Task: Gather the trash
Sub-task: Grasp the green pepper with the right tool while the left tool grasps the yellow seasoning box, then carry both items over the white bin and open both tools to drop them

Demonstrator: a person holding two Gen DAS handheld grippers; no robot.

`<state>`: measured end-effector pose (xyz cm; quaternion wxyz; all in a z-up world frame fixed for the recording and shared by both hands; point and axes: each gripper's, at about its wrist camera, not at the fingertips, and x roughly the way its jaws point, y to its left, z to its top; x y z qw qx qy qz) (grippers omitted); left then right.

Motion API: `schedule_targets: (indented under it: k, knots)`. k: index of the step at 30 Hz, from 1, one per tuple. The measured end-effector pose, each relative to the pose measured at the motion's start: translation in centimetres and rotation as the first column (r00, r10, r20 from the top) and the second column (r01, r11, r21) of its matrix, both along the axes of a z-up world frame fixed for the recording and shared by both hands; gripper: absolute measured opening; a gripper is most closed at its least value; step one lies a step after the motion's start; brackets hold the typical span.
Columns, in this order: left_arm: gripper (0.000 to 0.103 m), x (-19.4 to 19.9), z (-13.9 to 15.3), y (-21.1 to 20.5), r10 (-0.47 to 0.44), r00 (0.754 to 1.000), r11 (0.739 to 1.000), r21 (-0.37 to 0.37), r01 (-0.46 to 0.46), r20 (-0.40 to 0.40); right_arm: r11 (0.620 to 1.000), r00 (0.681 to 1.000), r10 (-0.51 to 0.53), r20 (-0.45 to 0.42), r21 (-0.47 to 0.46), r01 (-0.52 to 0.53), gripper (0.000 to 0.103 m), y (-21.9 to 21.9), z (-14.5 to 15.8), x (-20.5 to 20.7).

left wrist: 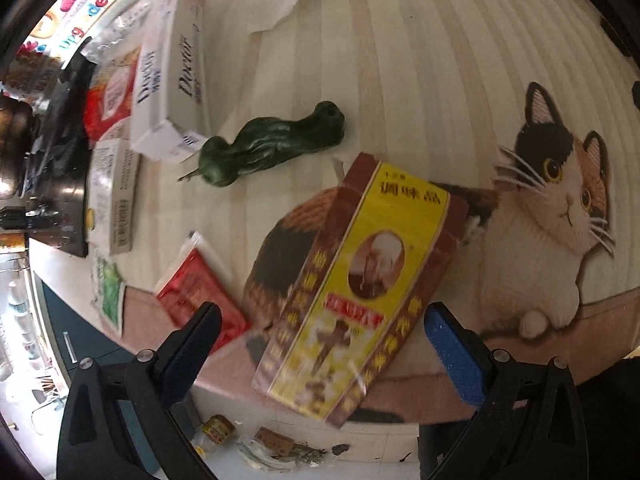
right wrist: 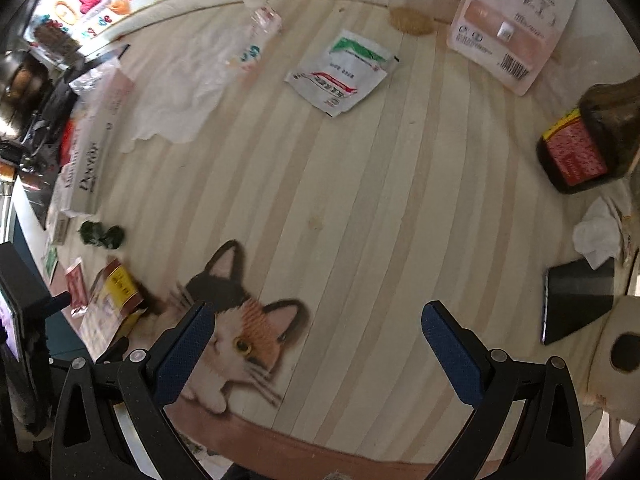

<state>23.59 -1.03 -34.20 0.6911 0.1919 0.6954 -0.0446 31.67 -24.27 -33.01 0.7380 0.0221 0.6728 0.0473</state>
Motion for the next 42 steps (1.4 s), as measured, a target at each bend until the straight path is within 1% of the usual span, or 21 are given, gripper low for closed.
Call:
schedule_targets:
  k: [2, 3, 4, 9, 11, 14, 16, 18, 20, 24, 25, 26, 27, 28, 29, 30, 32, 35, 37, 40, 42]
  knots:
    - [0.094, 0.3, 0.0, 0.5, 0.019, 1.0, 0.999, -0.036, -0.019, -0.007, 1.0, 1.0, 0.003, -0.013, -0.006, -0.003, 0.103, 0.1, -0.6, 0.7]
    - [0.084, 0.4, 0.3, 0.8, 0.039, 0.999, 0.996, -0.081, -0.04, -0.019, 1.0, 1.0, 0.005, -0.02, -0.009, -0.005, 0.103, 0.2, -0.9, 1.0]
    - [0.07, 0.6, 0.3, 1.0, 0.06, 0.998, 0.989, -0.13, -0.064, -0.034, 1.0, 1.0, 0.008, -0.025, -0.011, -0.008, 0.103, 0.4, -1.1, 1.3]
    - [0.065, 0.1, 1.8, 3.5, 0.173, 0.985, 0.974, -0.151, -0.172, -0.004, 0.998, 0.998, 0.057, -0.037, -0.017, -0.057, 0.103, 2.3, -1.5, 3.0]
    - [0.064, -0.1, 2.9, 5.0, 0.268, 0.963, 0.949, -0.173, -0.262, 0.011, 0.996, 0.995, 0.087, -0.038, -0.019, -0.088, 0.103, 3.6, -1.4, 3.6]
    - [0.064, -1.0, 5.7, 7.7, 0.409, 0.911, 0.902, -0.179, -0.393, 0.06, 0.981, 0.981, 0.193, -0.022, -0.011, -0.194, 0.103, 7.5, -1.1, 4.3]
    - [0.064, -1.9, 7.6, 9.8, 0.503, 0.859, 0.857, -0.187, -0.481, 0.098, 0.96, 0.96, 0.281, -0.006, -0.007, -0.281, 0.103, 10.7, -0.9, 4.4]
    - [0.063, -3.3, 8.9, 11.9, 0.575, 0.808, 0.814, -0.191, -0.549, 0.127, 0.926, 0.926, 0.378, 0.013, 0.004, -0.378, 0.102, 14.4, -0.7, 4.3]
    - [0.063, -3.8, 9.4, 13.4, 0.619, 0.771, 0.784, -0.185, -0.593, 0.152, 0.892, 0.892, 0.452, 0.033, 0.011, -0.452, 0.097, 17.5, -0.8, 4.2]
    - [0.063, -5.4, 6.6, 15.6, 0.695, 0.698, 0.719, -0.185, -0.67, 0.175, 0.803, 0.801, 0.596, 0.058, -0.012, -0.596, 0.083, 24.3, -2.0, 3.8]
    - [0.062, -5.6, 6.8, 16.3, 0.714, 0.677, 0.7, -0.192, -0.688, 0.176, 0.785, 0.783, 0.62, 0.057, -0.028, -0.619, 0.081, 25.3, -2.5, 3.7]
    - [0.062, -5.9, 6.8, 17.0, 0.732, 0.657, 0.681, -0.203, -0.704, 0.179, 0.763, 0.761, 0.646, 0.054, -0.04, -0.645, 0.073, 26.6, -3.2, 3.5]
    - [0.062, -6.2, 6.8, 16.9, 0.745, 0.641, 0.667, -0.213, -0.714, 0.182, 0.742, 0.741, 0.67, 0.043, -0.046, -0.668, 0.059, 27.6, -4.0, 3.3]
    - [0.062, -6.5, 6.8, 17.6, 0.762, 0.621, 0.648, -0.228, -0.727, 0.185, 0.729, 0.728, 0.685, 0.031, -0.053, -0.683, 0.055, 28.5, -4.6, 3.2]
    - [0.062, -6.4, 6.9, 18.0, 0.772, 0.608, 0.636, -0.242, -0.733, 0.185, 0.717, 0.716, 0.696, 0.05, -0.093, -0.69, 0.038, 29.0, -4.6, 2.6]
    - [0.062, -5.6, 7.3, 18.1, 0.78, 0.598, 0.626, -0.254, -0.738, 0.184, 0.705, 0.702, 0.709, 0.068, -0.097, -0.702, 0.031, 29.4, -4.5, 2.2]
    - [0.062, -5.6, 7.2, 19.4, 0.798, 0.574, 0.602, -0.286, -0.746, 0.184, 0.714, 0.712, 0.699, 0.065, -0.111, -0.691, 0.029, 29.5, -4.6, 1.8]
    - [0.062, -5.8, 7.1, 21.2, 0.822, 0.539, 0.567, -0.336, -0.752, 0.183, 0.768, 0.767, 0.64, 0.054, -0.075, -0.636, 0.029, 28.6, -4.0, 1.6]
    - [0.062, -6.7, 7.4, 23.0, 0.841, 0.511, 0.537, -0.378, -0.754, 0.177, 0.792, 0.79, 0.61, 0.056, -0.042, -0.609, 0.028, 28.4, -2.5, 1.5]
    - [0.062, -9.0, 8.1, 26.4, 0.869, 0.466, 0.489, -0.436, -0.756, 0.168, 0.801, 0.799, 0.596, 0.079, 0.001, -0.598, 0.028, 29.6, 0.2, 0.2]
    - [0.062, -11.3, 8.6, 29.6, 0.88, 0.444, 0.469, -0.459, -0.755, 0.17, 0.795, 0.793, 0.6, 0.103, 0.033, -0.606, 0.028, 31.8, 2.1, -1.4]
